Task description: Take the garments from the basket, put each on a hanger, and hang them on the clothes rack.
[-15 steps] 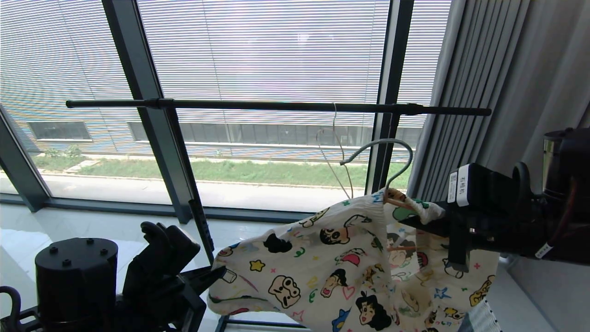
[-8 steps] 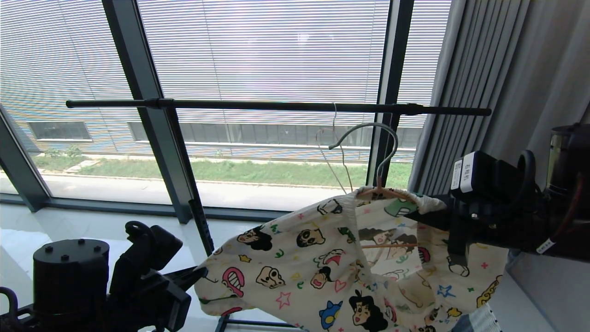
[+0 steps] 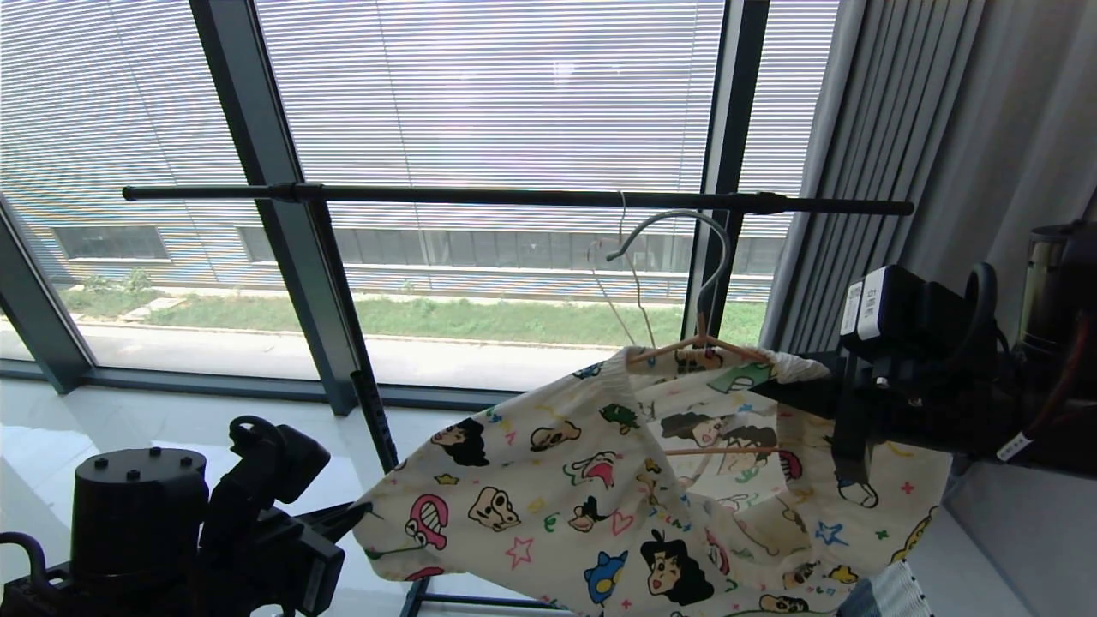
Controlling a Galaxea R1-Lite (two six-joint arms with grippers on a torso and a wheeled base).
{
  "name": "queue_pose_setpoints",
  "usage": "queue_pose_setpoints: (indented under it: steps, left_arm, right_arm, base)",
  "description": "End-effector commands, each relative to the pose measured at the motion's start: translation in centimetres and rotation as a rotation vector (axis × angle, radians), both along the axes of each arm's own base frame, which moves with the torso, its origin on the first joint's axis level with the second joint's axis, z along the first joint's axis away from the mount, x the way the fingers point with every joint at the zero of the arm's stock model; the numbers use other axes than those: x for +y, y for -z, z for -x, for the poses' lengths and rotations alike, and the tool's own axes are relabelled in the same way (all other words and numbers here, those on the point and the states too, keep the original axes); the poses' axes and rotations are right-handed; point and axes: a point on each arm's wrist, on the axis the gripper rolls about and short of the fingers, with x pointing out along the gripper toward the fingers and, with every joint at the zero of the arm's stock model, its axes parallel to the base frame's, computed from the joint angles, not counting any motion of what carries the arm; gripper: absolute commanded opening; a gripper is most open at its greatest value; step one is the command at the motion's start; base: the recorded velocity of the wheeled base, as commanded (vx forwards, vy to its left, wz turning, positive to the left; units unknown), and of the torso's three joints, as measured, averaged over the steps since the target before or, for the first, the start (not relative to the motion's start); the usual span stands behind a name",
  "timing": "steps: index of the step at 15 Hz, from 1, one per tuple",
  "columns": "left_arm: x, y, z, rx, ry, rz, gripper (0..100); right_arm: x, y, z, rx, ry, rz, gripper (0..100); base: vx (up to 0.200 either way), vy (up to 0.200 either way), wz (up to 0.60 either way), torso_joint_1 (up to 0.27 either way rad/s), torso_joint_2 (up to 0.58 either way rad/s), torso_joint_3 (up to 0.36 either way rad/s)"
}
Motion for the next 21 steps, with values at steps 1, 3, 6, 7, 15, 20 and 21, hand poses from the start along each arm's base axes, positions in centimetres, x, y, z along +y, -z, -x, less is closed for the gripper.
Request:
queue_pose_setpoints:
  steps: [1, 3, 6, 7, 15, 20, 21]
  left_arm:
    - [0.0, 0.0, -0.1, 0.002, -0.001, -0.001, 0]
    - [0.0, -0.2, -0.1, -0.015, 0.0, 0.004, 0]
    - [0.0, -0.6, -0.1, -0.046, -0.001, 0.014, 100]
    - [0.0, -0.8, 0.0, -0.057, -0.002, 0.018, 100]
    - [0.7, -3.0, 0.1, -0.186, -0.19, -0.022, 100]
    - [1.0, -3.7, -0.4, -0.228, -0.333, -0.061, 100]
    - [1.0, -3.7, -0.4, -0.229, -0.342, -0.063, 100]
  right_arm:
    - [0.0, 0.0, 0.0, -0.001, -0.001, 0.0, 0]
    - [0.1, 0.0, -0.1, 0.0, -0.001, 0.001, 0]
    - [0.1, 0.1, -0.1, 0.003, -0.001, 0.003, 0]
    - [0.1, 0.1, -0.1, 0.004, 0.0, 0.004, 0]
    - [-0.4, 1.8, -0.4, 0.185, 0.273, -0.009, 0]
    - [-1.1, 3.3, -0.2, 0.354, 0.503, -0.03, 0]
    - [-1.2, 3.7, 0.0, 0.377, 0.541, -0.035, 0]
  base:
    - [0.0, 0.0, 0.0, 0.0, 0.0, 0.0]
    - [0.0, 0.0, 0.0, 0.0, 0.0, 0.0]
    - [0.0, 0.0, 0.0, 0.0, 0.0, 0.0]
    - [0.0, 0.0, 0.0, 0.0, 0.0, 0.0]
    - [0.0, 0.0, 0.0, 0.0, 0.0, 0.0]
    - [0.0, 0.0, 0.0, 0.0, 0.0, 0.0]
    - [0.0, 0.0, 0.0, 0.0, 0.0, 0.0]
